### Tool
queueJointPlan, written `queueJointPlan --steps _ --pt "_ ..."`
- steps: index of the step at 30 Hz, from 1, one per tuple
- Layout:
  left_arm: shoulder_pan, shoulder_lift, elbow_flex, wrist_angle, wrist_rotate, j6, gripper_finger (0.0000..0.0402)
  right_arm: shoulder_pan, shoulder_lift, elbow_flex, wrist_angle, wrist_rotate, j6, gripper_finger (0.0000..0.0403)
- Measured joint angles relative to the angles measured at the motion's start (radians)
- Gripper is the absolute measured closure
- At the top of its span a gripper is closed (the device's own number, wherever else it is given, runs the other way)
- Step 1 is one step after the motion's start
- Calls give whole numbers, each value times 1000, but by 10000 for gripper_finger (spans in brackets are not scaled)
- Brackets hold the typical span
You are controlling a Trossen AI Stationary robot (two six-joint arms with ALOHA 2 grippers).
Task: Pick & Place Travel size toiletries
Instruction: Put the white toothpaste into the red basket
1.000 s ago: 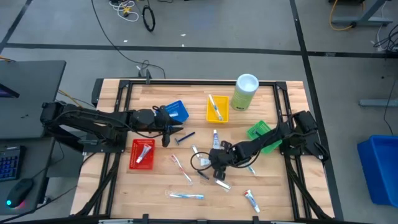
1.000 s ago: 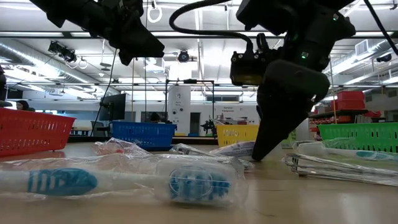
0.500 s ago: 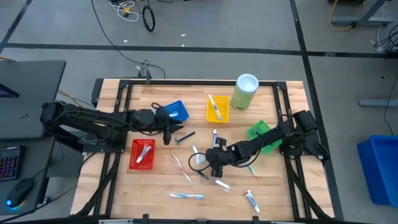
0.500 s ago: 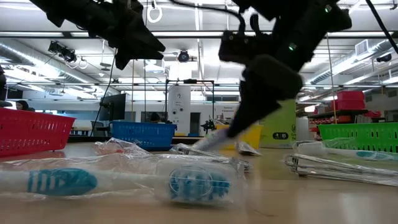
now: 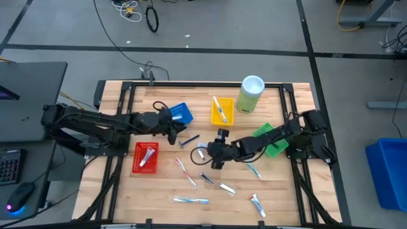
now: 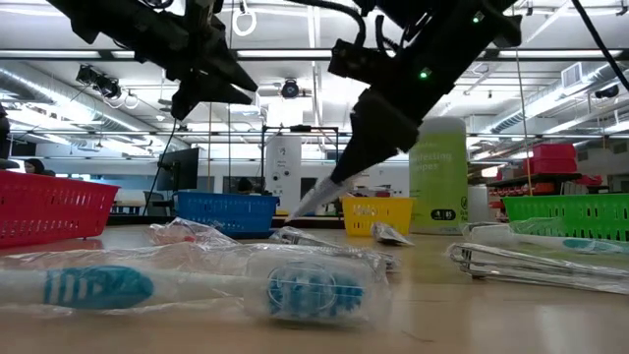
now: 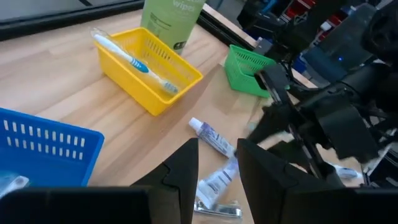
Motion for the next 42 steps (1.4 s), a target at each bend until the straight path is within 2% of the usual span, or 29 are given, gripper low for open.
queueJointPlan --steps 5,11,14,17,22,26,34,42 --pt "-1 0 0 -117 107 -59 283 1 -4 0 87 75 -98 314" --pt "0 0 0 -153 122 -207 282 21 -61 0 167 187 -207 320" --pt "1 0 0 -127 120 -231 282 39 -112 0 194 231 -252 320" --pt "2 0 0 -66 156 -177 278 52 -152 0 235 236 -287 321" --pt "2 0 0 87 225 -94 262 89 -169 0 329 242 -437 321" --pt "2 0 0 174 281 -91 245 106 -169 0 359 262 -524 320" --pt "2 0 0 185 272 -97 235 104 -169 0 465 302 -608 321" --pt "2 0 0 240 270 -16 255 91 -169 0 475 291 -617 321"
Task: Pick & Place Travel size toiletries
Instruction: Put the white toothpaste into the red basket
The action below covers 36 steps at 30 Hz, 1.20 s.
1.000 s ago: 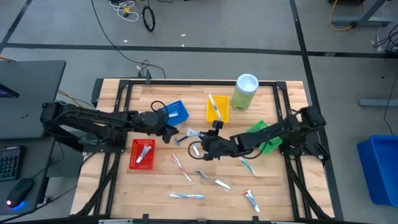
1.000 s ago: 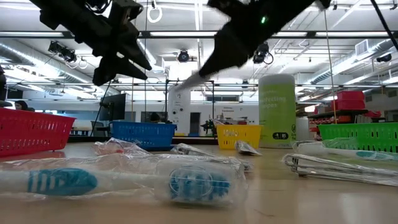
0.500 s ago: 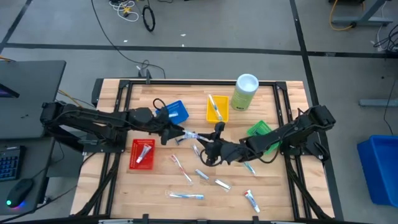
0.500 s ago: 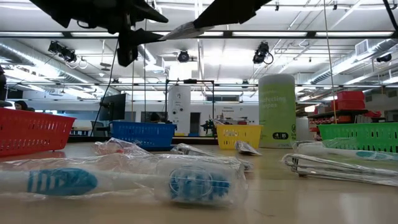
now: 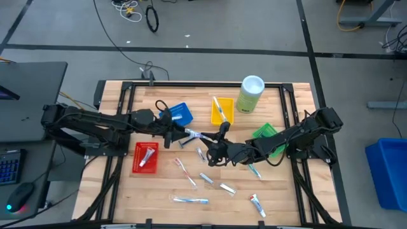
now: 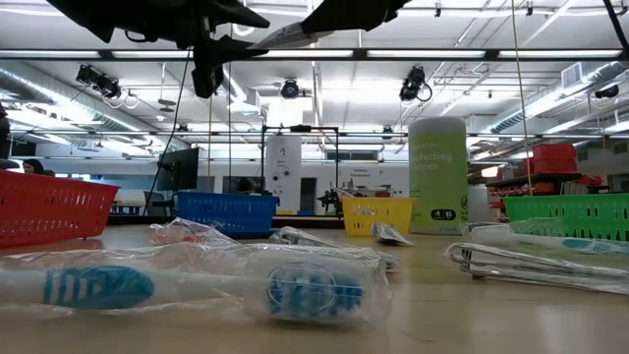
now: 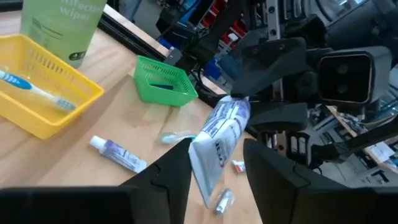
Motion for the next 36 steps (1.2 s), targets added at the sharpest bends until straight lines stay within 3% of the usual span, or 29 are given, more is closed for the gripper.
queueJointPlan --steps 12,17,28,36 --pt "0 0 0 -4 6 8 365 0 0 0 -1 0 -2 319" --pt "0 0 0 -3 7 12 394 0 0 0 -1 0 -1 315" --pt "0 -20 0 -35 15 24 396 -2 2 0 -55 0 89 204" --pt "4 -160 5 -297 36 -43 397 -4 2 0 -154 0 224 151"
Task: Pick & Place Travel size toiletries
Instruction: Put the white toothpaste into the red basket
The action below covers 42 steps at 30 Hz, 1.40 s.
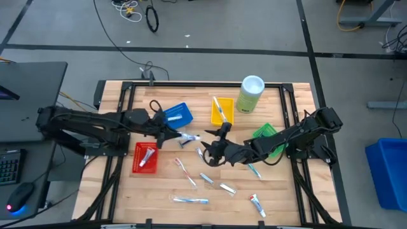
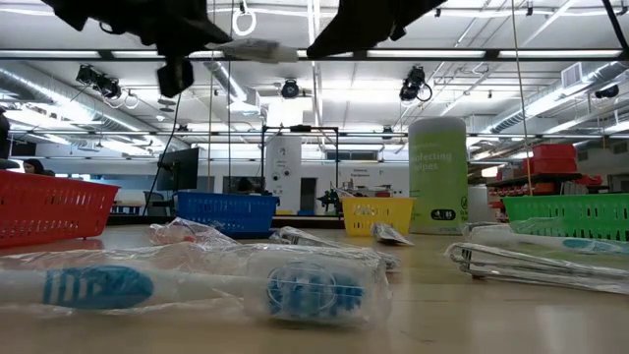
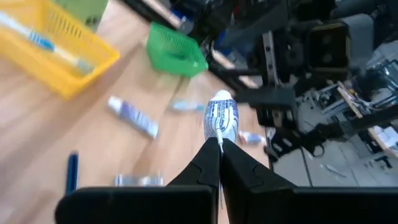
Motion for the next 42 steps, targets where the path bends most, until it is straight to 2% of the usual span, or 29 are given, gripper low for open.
queueJointPlan --steps 3,8,11,14,17,21,28,32,37,42 --pt "12 -65 64 -270 16 -36 397 -5 0 0 -46 0 39 143" --pt "13 -104 215 -772 -44 -5 396 -16 0 0 -67 -1 93 140" --pt "13 -104 281 -1025 -1 45 394 -22 0 0 -70 -1 102 145" --pt "12 -101 294 -1204 80 155 395 -30 0 0 -74 -3 102 155" --pt "12 -102 282 -1319 100 204 396 -38 0 0 -75 -35 102 164" --pt "11 -102 234 -1312 156 258 393 -50 0 0 -75 -103 107 174" --pt "11 -83 85 -1148 258 286 395 -57 0 0 -77 -107 157 182" --pt "11 -49 55 -1105 282 286 387 -61 0 0 -104 -152 154 174" --pt "11 -6 55 -1072 264 303 377 -73 0 -2 -173 -163 285 155" --pt "11 47 55 -1066 152 343 361 -81 0 -46 -188 -180 393 140"
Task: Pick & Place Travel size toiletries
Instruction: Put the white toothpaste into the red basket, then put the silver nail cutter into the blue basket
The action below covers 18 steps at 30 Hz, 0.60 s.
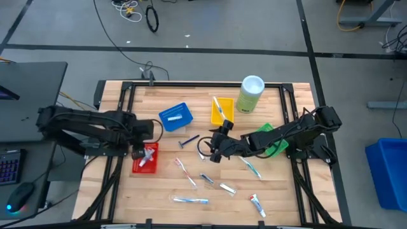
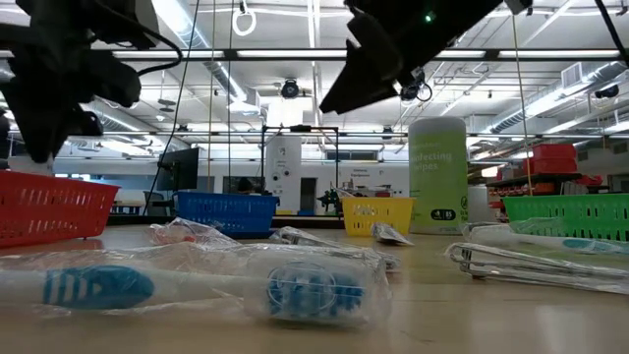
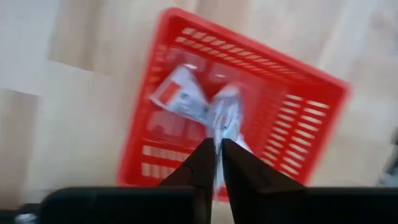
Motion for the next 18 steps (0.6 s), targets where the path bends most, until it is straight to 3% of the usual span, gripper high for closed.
queueJointPlan --steps 9,18 --pt "0 118 0 111 -26 108 305 -1 0 -62 3 -51 75 139" --pt "0 134 63 154 -60 157 272 -16 0 -80 6 -109 117 149"
